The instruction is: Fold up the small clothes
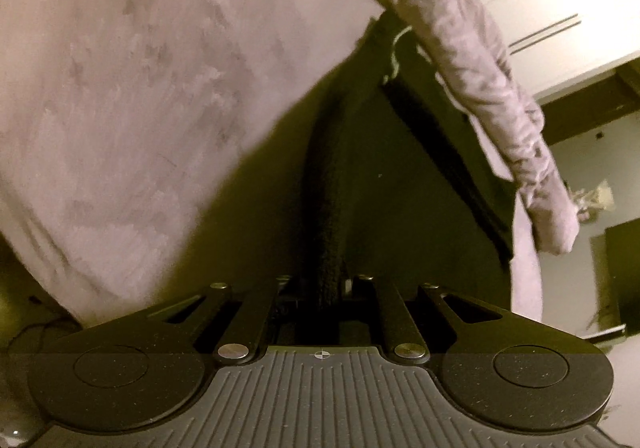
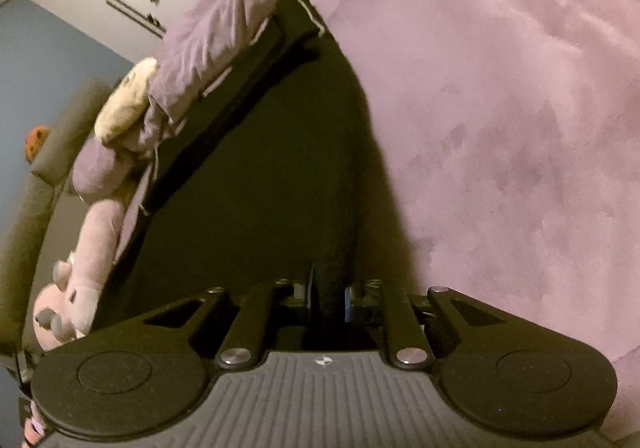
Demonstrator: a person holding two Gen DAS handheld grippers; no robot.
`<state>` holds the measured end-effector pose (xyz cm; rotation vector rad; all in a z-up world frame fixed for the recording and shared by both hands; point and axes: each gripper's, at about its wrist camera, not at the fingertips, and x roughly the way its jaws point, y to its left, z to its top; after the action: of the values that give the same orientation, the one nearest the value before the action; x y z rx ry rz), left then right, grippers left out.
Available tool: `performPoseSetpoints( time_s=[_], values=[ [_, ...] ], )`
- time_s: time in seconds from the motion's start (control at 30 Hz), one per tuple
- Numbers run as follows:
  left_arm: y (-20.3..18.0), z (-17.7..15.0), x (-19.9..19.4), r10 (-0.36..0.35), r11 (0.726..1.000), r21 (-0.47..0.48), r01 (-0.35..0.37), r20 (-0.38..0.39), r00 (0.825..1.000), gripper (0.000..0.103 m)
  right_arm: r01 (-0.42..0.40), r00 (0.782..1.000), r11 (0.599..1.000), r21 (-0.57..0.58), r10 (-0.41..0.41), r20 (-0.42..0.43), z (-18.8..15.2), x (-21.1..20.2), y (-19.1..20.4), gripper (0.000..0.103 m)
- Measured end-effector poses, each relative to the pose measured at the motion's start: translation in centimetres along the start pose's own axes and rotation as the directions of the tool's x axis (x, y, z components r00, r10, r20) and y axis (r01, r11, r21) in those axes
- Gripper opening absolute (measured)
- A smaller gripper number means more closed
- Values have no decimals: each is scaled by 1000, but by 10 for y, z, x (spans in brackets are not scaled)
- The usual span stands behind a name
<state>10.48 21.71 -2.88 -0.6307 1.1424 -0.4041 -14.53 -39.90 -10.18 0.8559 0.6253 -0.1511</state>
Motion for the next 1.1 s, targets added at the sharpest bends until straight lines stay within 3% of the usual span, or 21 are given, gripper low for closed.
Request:
performPoseSetpoints(
  time_s=[0.17,0.37,0.53,0.7,0.87,1.1],
  values=[
    [-3,6,8,9,999,33,-8,-42,999,10,29,995,995,-96,-38,-94,-3,8,6,20],
    [-25,15,12,26,995,94,-20,-63,998,10,-57,986,988,-141,34,-162,9,7,19,13],
    [-52,27,5,1,993,120,1,-18,1000,10,-127,986,985,-120,113,-119,29,1,36,11],
    [-84,26,5,81,974,211,-84,25,996,10,-184,982,977,-109,179,-51,36,-10,47,11],
    [-98,21,7,137,953,269,-141,33,990,10,-187,982,977,-103,186,-25,36,-17,47,11],
    [-101,20,1,175,943,277,-184,55,983,10,-196,980,975,-107,198,15,43,-22,58,11]
  ],
)
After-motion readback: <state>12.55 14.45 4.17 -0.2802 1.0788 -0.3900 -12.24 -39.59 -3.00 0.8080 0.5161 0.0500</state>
